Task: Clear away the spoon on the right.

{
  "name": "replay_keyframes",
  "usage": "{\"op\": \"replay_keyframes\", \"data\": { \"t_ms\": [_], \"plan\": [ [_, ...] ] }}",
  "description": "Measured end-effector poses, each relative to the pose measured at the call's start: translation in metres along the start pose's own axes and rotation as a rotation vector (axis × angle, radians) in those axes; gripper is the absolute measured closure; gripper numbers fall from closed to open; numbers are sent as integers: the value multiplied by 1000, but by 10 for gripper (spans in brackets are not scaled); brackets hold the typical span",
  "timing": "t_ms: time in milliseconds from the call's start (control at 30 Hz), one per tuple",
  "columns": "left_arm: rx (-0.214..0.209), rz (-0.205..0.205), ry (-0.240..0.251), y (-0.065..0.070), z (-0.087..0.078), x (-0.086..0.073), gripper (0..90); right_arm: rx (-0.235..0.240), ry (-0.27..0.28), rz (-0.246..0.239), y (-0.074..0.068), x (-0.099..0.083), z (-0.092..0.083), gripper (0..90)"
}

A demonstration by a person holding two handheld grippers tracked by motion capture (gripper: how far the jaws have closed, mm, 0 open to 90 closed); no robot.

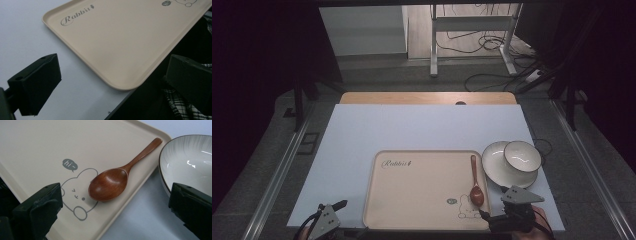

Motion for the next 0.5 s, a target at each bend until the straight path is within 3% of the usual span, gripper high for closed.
{"op": "replay_keyframes", "data": {
  "t_ms": [500],
  "plan": [
    [0, 0, -1, 0, 0, 0, 0, -14, 25, 17, 5, -9, -13, 0]
  ]
}}
Point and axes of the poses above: each handheld gripper's, and its own axes: z roughly forward along the jaws, x roughly out of its top, y roughly to its right, the point moved 9 cm from there along z, roughly forward along the jaws, and after that the axes turned 4 degrees about y, right-handed, at the moved point
